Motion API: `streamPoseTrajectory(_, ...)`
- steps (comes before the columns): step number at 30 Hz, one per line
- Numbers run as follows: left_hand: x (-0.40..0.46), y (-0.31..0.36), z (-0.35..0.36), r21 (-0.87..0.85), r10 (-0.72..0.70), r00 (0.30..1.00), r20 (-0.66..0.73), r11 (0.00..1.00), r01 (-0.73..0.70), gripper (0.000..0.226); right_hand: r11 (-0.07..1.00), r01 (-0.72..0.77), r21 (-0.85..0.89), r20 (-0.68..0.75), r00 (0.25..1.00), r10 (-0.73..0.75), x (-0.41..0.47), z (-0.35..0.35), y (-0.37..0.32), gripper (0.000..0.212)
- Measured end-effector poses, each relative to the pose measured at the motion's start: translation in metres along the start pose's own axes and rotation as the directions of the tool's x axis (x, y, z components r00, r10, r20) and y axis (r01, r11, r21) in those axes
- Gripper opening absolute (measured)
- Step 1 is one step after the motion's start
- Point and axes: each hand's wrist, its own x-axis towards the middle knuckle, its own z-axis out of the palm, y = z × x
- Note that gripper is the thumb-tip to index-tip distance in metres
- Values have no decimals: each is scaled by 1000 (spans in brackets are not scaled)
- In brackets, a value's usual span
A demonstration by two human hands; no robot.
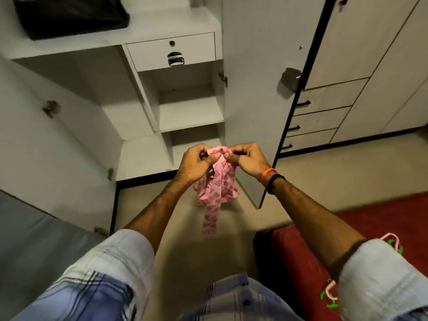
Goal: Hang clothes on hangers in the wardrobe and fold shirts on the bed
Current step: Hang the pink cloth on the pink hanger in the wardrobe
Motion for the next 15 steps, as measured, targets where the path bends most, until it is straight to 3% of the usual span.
streamPoseTrajectory(4, 3, 6, -3, 164, 6, 998, -58, 987, 4, 19, 998, 12, -62, 1, 1000, -12, 6, 10, -4, 6)
streamPoseTrajectory(8, 8, 9, -8, 169, 23, 997, -74, 986, -10, 21, 990, 50, -128, 97, 995, -38, 8, 12, -13, 25)
streamPoseTrajectory(13, 4, 2, -15, -223, -117, 986, 116, 965, 141, 18, 996, -14, 88, 30, 999, 11, 12, 11, -17, 14)
streamPoseTrajectory(15, -1, -7, -21, -270, -162, 955, 250, 935, 229, 10, 973, -66, 219, 9, 998, 66, 13, 12, -17, 10)
